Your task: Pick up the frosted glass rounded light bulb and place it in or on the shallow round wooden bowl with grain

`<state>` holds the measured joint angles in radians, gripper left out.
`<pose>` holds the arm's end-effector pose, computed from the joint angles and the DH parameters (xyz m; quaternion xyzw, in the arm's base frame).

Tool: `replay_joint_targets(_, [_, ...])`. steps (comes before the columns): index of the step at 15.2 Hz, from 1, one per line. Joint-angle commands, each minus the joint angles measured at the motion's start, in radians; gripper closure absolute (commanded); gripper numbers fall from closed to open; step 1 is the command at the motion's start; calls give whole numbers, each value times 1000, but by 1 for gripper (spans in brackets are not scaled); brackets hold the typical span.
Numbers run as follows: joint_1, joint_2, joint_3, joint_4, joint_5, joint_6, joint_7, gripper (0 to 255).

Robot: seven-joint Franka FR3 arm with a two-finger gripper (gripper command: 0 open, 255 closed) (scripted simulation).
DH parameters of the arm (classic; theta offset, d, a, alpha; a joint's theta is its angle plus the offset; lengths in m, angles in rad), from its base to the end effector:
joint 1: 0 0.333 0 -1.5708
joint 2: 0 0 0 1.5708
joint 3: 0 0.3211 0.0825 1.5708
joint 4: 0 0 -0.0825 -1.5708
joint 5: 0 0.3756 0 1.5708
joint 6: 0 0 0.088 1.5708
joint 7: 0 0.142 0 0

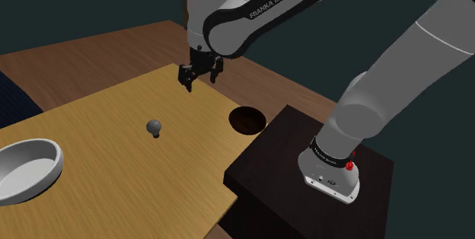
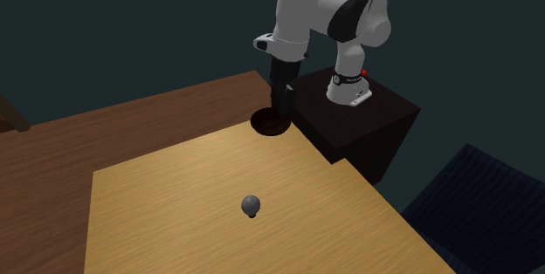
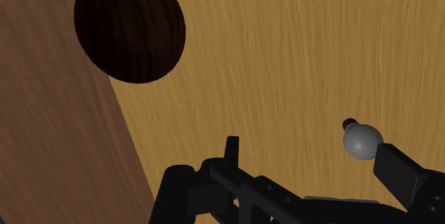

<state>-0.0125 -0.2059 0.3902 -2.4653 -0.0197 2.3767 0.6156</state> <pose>0.4303 0.1678 0.3515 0.9912 -0.1134 0.0665 0.0165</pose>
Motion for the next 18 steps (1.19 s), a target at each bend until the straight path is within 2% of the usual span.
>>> replay_joint_targets(1, [-11,91,34,42,-60,44,82,0])
replay_joint_targets(5, [-12,271,61,131,-219,105,250,0])
replay_joint_targets(10, [53,493,22,280,-412,133,441,0])
replay_joint_targets(14, [129,658,-34,421,-511,132,545,0])
replay_joint_targets(18, [201,819,-84,582,-568,119,609,0])
